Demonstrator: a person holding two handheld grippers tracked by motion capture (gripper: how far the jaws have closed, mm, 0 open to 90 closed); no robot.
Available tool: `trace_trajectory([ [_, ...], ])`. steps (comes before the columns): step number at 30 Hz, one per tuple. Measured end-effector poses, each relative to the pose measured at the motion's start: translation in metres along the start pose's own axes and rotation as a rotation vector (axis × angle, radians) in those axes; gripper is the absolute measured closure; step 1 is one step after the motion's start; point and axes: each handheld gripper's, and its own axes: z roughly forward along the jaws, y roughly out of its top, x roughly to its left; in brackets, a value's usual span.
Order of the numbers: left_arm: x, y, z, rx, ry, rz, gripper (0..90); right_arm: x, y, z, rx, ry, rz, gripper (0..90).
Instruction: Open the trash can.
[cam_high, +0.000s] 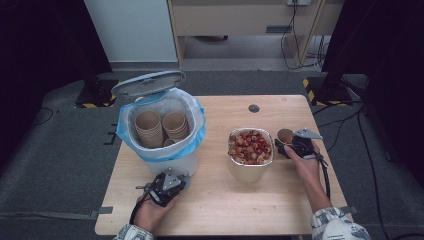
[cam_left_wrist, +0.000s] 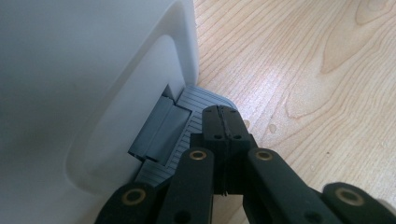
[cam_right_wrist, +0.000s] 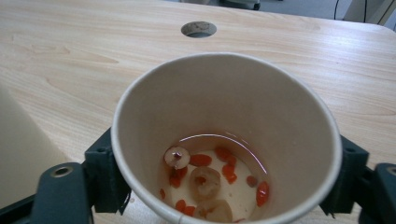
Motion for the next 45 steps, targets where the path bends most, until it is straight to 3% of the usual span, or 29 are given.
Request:
trace_trajectory([
  [8, 0.000, 0.000, 0.000, 0.000, 0.000, 0.001, 89.9, -0.002, 0.000, -0.001, -0.017, 0.015, -0.007, 27.7],
  [15, 0.000, 0.000, 0.000, -0.003, -0.003, -0.003, 89.9, -0.006, 0.009, -0.014, -0.048, 0.028, -0.032, 29.2],
  [26, 0.000, 0.000, 0.000, -0.006, -0.005, -0.011, 89.9, -0.011, 0.040, -0.040, -0.051, 0.035, -0.115, 29.5],
  [39, 0.001, 0.000, 0.000, -0.008, -0.007, -0.015, 89.9, -0.007, 0.074, -0.050, -0.051, 0.036, -0.199, 29.5],
  [45, 0.001, 0.000, 0.001, -0.010, -0.009, -0.016, 89.9, -0.006, 0.086, -0.054, -0.061, 0.037, -0.215, 29.6],
])
